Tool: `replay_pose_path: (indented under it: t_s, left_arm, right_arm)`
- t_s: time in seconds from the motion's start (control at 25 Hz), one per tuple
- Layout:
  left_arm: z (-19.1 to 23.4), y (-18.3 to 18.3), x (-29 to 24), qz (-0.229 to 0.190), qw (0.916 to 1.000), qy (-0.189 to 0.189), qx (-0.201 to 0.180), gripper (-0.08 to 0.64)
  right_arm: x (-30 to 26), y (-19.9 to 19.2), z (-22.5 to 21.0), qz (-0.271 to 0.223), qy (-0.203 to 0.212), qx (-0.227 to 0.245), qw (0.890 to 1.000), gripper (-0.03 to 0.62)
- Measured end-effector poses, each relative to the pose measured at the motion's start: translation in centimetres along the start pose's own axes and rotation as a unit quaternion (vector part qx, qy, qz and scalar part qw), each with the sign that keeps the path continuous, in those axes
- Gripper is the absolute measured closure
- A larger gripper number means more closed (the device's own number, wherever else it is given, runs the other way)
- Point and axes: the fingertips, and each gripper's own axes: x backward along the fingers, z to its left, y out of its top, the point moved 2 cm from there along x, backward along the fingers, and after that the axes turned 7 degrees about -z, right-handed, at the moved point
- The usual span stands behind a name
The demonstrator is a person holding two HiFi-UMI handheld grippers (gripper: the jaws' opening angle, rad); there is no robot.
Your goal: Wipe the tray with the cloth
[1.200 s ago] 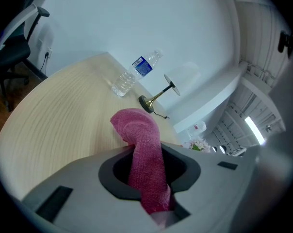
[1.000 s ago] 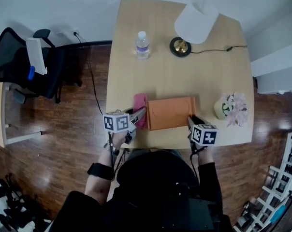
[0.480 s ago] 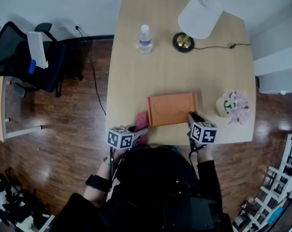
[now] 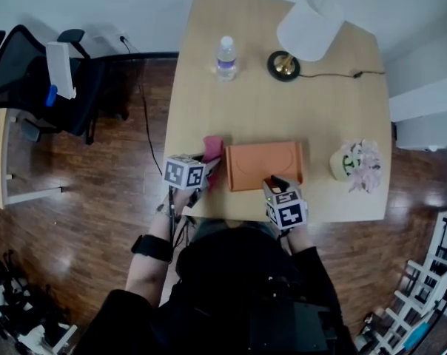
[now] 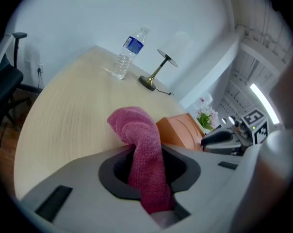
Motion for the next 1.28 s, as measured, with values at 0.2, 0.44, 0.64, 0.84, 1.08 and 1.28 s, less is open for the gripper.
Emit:
replay_pose_path:
  t_s: [0.2,0.44,0.64,0.84,1.08,1.28]
  left_arm:
    - [0.4,0.2,-2.0,-0.026,0.997,0.002,0.072,0.462]
    - [-1.2,-3.7,-1.1,0.009,0.9981,0.015,0.059,0.462]
    - [-3.5,-7.3,0.3,0.05,0.9981,0.003,0.036,0.462]
    - [-5.8,-9.4,1.5,0.075,0.9967,-0.024,0.019,0.462]
    - [-8.5,-10.5,2.4,0.092,0.9947,-0.045,-0.013,0.462]
    - [-11.0,-10.6,3.3,0.099,0.9914,-0.072,-0.046,0.462]
  right_arm:
    - [-0.3,-0.1,-0.2,0.002,-0.001,-0.051,0.999,0.508]
    - [-0.3,-0.4,-0.9,0.0,-0.017,-0.067,0.998,0.539]
    - [-0.3,-0.2,-1.3,-0.017,-0.013,-0.093,0.995,0.561]
    - [-0.3,-0.3,-1.2,-0.019,-0.014,-0.09,0.996,0.561]
    - [-0.3,-0.5,-1.3,-0.022,-0.016,-0.088,0.996,0.561]
    - [-0.3,-0.5,-1.2,-0.028,-0.015,-0.09,0.995,0.561]
